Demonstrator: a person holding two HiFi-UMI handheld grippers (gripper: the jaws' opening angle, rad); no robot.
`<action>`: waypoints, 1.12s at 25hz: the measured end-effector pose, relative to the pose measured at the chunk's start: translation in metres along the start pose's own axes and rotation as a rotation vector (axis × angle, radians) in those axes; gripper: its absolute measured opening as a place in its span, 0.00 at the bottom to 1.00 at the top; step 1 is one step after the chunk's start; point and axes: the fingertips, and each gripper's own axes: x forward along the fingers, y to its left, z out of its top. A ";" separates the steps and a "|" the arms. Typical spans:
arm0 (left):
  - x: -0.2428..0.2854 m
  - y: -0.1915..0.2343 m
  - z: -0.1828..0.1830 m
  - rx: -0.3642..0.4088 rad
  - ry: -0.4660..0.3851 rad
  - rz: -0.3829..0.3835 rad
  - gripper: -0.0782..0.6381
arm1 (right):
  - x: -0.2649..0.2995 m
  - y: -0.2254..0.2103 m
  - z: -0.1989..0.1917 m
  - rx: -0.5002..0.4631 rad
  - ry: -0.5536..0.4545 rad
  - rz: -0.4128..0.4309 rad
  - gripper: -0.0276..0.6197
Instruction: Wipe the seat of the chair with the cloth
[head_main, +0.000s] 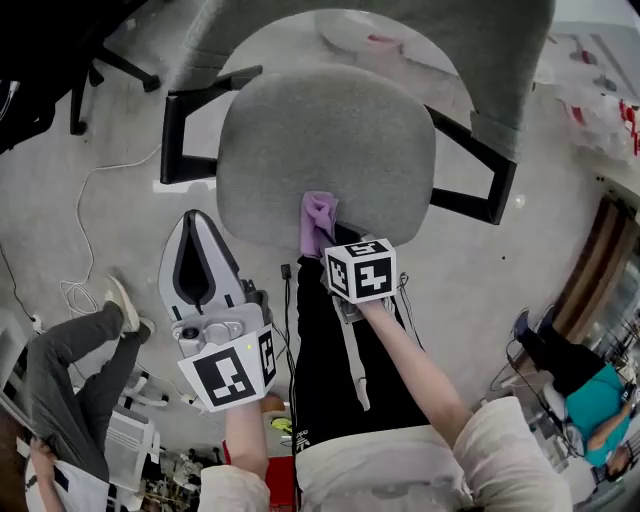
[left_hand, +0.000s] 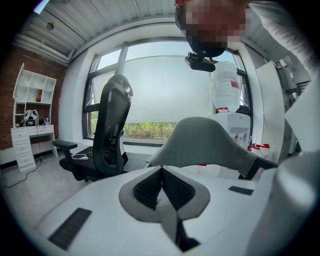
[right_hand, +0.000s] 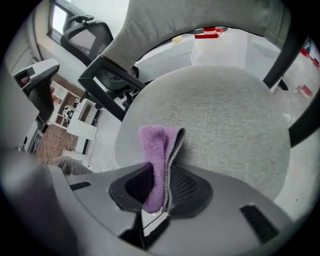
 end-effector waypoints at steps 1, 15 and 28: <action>0.003 -0.007 0.001 0.005 0.001 -0.012 0.13 | -0.005 -0.010 -0.002 0.002 0.000 -0.010 0.18; 0.032 -0.077 0.012 0.063 0.007 -0.150 0.13 | -0.083 -0.154 -0.043 0.077 0.008 -0.265 0.18; 0.043 -0.093 0.028 0.060 -0.014 -0.151 0.13 | -0.103 -0.207 -0.059 0.100 0.088 -0.392 0.18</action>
